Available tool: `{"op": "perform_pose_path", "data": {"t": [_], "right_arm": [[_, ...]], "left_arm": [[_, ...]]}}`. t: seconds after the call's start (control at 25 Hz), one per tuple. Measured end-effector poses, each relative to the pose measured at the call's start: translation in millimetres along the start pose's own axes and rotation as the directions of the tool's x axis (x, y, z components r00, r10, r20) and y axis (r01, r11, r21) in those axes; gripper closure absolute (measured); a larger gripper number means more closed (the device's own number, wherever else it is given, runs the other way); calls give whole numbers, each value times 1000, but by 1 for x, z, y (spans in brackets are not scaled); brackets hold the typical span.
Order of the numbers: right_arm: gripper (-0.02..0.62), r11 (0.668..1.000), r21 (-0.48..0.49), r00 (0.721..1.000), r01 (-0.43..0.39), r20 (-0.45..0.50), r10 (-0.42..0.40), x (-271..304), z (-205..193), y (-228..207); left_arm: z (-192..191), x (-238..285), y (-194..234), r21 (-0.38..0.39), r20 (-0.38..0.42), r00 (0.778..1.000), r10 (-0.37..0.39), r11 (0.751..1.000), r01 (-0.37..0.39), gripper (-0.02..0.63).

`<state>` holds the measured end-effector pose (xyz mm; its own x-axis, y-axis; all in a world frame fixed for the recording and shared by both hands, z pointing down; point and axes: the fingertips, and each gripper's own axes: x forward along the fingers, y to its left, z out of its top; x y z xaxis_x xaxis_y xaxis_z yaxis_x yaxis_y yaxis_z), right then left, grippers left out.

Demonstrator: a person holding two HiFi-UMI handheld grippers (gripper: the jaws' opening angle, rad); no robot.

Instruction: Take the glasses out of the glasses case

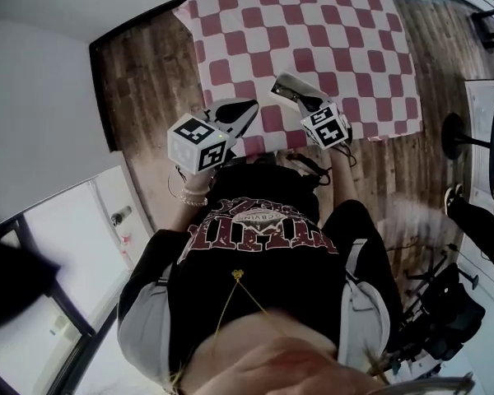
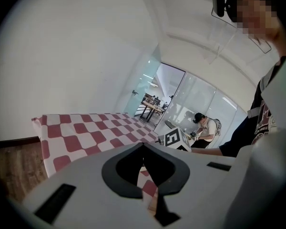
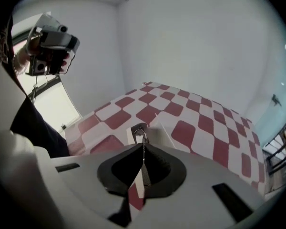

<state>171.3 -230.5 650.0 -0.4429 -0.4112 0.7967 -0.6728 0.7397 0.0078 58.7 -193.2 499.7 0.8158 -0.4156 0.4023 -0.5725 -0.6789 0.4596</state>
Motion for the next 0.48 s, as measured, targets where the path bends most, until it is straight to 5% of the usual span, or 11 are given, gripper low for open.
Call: {"op": "perform_pose_path", "data": {"t": [0.16,0.48], "right_arm": [[574,980,-196,995,-22,-103,1,17,-7,4],[572,941,-333,971,-63,-237,-19,35,-18,6]], "left_arm": [[-3,-4,1,-20,14,1000,2,1000,-2,607],[-5,-16,9,-39,34,999,23,999,-22,607]]}}
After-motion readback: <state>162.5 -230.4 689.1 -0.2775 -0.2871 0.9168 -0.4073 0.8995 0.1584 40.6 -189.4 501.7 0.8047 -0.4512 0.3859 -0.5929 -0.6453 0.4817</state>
